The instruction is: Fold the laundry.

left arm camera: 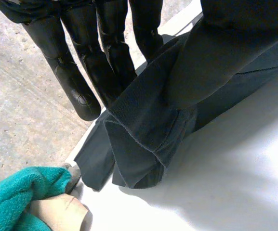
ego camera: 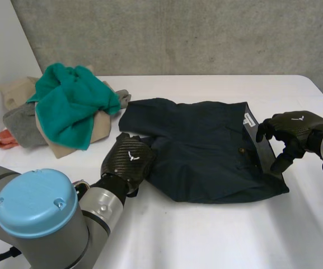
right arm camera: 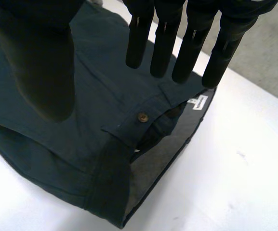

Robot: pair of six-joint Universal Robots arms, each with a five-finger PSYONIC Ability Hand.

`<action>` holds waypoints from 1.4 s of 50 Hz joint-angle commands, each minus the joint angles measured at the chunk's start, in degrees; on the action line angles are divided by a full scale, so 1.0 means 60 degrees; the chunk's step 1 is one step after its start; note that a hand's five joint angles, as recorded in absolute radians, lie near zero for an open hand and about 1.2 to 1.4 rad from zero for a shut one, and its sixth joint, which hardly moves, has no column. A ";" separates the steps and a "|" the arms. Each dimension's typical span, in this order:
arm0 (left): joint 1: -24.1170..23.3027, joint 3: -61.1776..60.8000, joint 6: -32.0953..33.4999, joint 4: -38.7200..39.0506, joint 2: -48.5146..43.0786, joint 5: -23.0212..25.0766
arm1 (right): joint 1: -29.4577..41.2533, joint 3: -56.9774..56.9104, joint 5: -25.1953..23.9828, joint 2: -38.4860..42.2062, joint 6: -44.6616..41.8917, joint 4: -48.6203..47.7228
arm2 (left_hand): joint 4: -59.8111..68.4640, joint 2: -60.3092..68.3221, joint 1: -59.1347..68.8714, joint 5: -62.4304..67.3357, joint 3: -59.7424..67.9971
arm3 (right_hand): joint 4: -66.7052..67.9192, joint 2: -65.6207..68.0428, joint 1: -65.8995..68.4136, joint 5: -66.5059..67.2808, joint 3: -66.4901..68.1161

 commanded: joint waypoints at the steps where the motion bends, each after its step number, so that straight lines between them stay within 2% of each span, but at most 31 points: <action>1: -0.0055 0.0052 -0.0164 0.0014 -0.0032 -0.0003 | 0.0128 0.0027 -0.0054 0.0808 -0.0431 0.0160 | 0.1839 0.1880 0.2441 0.2008 0.1924 | 0.1086 0.1097 0.1038 0.1029 0.1073; 6: 0.0004 0.0141 -0.0252 0.0014 -0.0032 -0.0017 | 0.0128 0.0876 -0.0024 0.1000 -0.0856 -0.0819 | 0.1839 0.1880 0.2441 0.2008 0.1924 | 0.0807 0.0817 0.0759 0.0749 0.0794; 11: 0.0063 0.0199 -0.0296 0.0014 -0.0047 -0.0017 | 0.0128 0.1973 0.0005 0.1043 -0.1178 -0.2443 | 0.1839 0.1880 0.2441 0.2008 0.1924 | 0.0526 0.0536 0.0478 0.0468 0.0513; 18: 0.0077 0.0229 -0.0311 0.0000 -0.0091 -0.0017 | 0.0275 0.2708 0.0210 0.1351 -0.1472 -0.3516 | 0.1839 0.1880 0.2441 0.2008 0.1924 | 0.0860 0.0871 0.0812 0.0803 0.0847; 19: 0.0077 0.0214 -0.0311 0.0014 -0.0091 -0.0017 | 0.0289 0.2795 0.0283 0.1453 -0.1559 -0.3633 | 0.1839 0.1880 0.2441 0.2008 0.1924 | 0.2111 0.2122 0.2063 0.2053 0.2098; 22: 0.0063 0.0156 -0.0340 -0.0044 -0.0047 -0.0032 | 0.0275 0.2825 0.0531 0.1483 -0.1604 -0.4013 | 0.1839 0.1880 0.2441 0.2008 0.1924 | 0.7983 0.7994 0.7935 0.7926 0.7970; 25: 0.0004 0.0024 -0.0399 -0.0380 0.0157 -0.0032 | 0.0290 0.2957 0.0708 0.1366 -0.1619 -0.4132 | 0.1839 0.1880 0.2441 0.2008 0.1924 | 0.8001 0.8012 0.7953 0.7943 0.7988; 29: -0.0098 -0.0415 -0.0472 -0.1536 0.0962 -0.0017 | 0.0217 0.3469 0.0971 0.0606 -0.1881 -0.3943 | 0.1839 0.1880 0.2441 0.2008 0.1924 | 0.8001 0.8012 0.7953 0.7943 0.7988; 32: -0.0361 -0.0708 -0.0516 -0.2678 0.1534 -0.0003 | 0.0172 0.3967 0.1045 -0.0112 -0.2744 -0.3256 | 0.1839 0.1880 0.2441 0.2008 0.1924 | 0.8001 0.8012 0.7953 0.7943 0.7988; 36: -0.1078 -0.1031 -0.0516 -0.4245 0.2047 0.0012 | 0.0085 0.4494 0.1176 -0.0947 -0.3946 -0.1690 | 0.1839 0.1880 0.2441 0.2008 0.1924 | 0.8001 0.8012 0.7953 0.7943 0.7988; 39: -0.1503 -0.1250 -0.0531 -0.5386 0.2121 0.0027 | -0.0062 0.4875 0.1586 -0.1460 -0.4606 -0.0444 | 0.1839 0.1880 0.2441 0.2008 0.1924 | 0.8001 0.8012 0.7953 0.7943 0.7988; 42: -0.1811 -0.1411 -0.0531 -0.6077 0.2078 0.0085 | -0.0091 0.5022 0.1849 -0.1811 -0.4957 0.0216 | 0.1839 0.1880 0.2441 0.2008 0.1924 | 0.8001 0.8012 0.7953 0.7943 0.7988; 46: -0.2061 -0.1281 -0.0560 -0.6665 0.1975 0.0217 | -0.0091 0.4906 0.1895 -0.1988 -0.4973 0.0233 | 0.1839 0.1880 0.2441 0.2008 0.1924 | 0.8001 0.8012 0.7953 0.7943 0.7988; 51: -0.1376 -0.0215 -0.0443 -0.6213 0.1274 0.0159 | 0.0011 0.4511 0.1895 -0.1814 -0.4871 -0.0176 | 0.1839 0.1880 0.2441 0.2008 0.1924 | 0.8001 0.8012 0.7953 0.7943 0.7988; 54: -0.0964 0.0431 -0.0428 -0.5773 0.1053 0.0144 | 0.0099 0.4057 0.1924 -0.1521 -0.4739 -0.1024 | 0.1839 0.1880 0.2441 0.2008 0.1924 | 0.8001 0.8012 0.7953 0.7943 0.7988; 62: 0.0047 0.2570 -0.0238 -0.3211 -0.0514 0.0042 | 0.0948 0.2548 0.1968 0.0119 -0.3348 -0.3047 | 0.1839 0.1880 0.2441 0.2008 0.1924 | 0.8001 0.8012 0.7953 0.7943 0.7988; 70: 0.0589 0.4722 0.1209 -0.0664 -0.2767 -0.0515 | 0.1725 0.1172 0.2275 0.2096 -0.3098 -0.6063 | 0.1839 0.1880 0.2441 0.2008 0.1924 | 0.8001 0.8012 0.7953 0.7943 0.7988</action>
